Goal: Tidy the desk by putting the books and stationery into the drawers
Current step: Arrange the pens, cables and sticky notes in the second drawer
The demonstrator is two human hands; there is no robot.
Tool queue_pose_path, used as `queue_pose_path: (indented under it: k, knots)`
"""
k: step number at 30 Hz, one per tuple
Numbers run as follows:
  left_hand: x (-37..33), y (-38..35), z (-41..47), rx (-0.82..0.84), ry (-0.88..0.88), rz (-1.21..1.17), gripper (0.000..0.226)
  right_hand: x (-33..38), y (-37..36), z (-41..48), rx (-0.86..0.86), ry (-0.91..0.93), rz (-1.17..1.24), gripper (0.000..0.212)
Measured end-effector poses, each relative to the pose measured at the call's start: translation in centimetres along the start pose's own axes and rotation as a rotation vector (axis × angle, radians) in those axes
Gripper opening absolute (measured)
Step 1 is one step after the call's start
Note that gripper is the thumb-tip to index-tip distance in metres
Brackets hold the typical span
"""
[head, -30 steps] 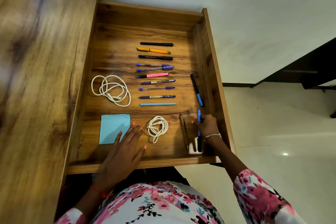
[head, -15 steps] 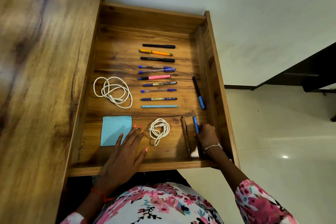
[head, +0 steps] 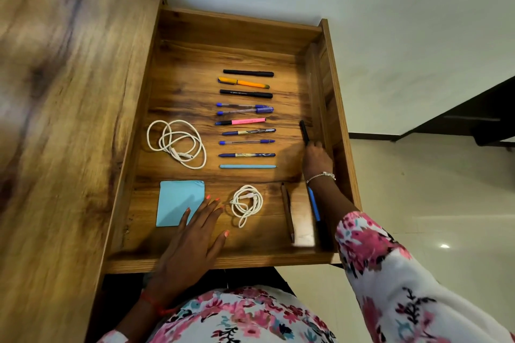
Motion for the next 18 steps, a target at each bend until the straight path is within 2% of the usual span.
queue_pose_path:
  k: [4,10,13,16,18]
  knots:
    - [0.0,-0.1,0.0,-0.005,-0.008,-0.003,0.065,0.2,-0.4,0.8,0.047,0.015,-0.005,0.030]
    - [0.0,0.1,0.0,-0.013,0.003,-0.004,0.067,-1.7,-0.4,-0.3,0.029,-0.073,0.348,0.020]
    - [0.0,-0.1,0.0,-0.002,0.007,-0.009,0.070,-2.3,-1.7,-4.0,0.171,-0.120,0.450,0.029]
    - [0.0,-0.3,0.0,-0.004,0.001,-0.017,0.070,-2.7,-4.2,-7.6,0.303,-0.138,0.376,0.023]
    - [0.0,-0.3,0.0,-0.001,-0.001,-0.020,0.070,-2.8,-5.3,-8.8,0.297,-0.130,0.305,0.020]
Point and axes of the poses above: each hand's wrist, its own z-axis towards the middle knuckle, its own y-axis out of the back of the hand, x = y × z, the point moved 7 cm from there along z, towards the middle knuckle, and after that the axes turned 3 degrees about -z, right-handed, at the moved point
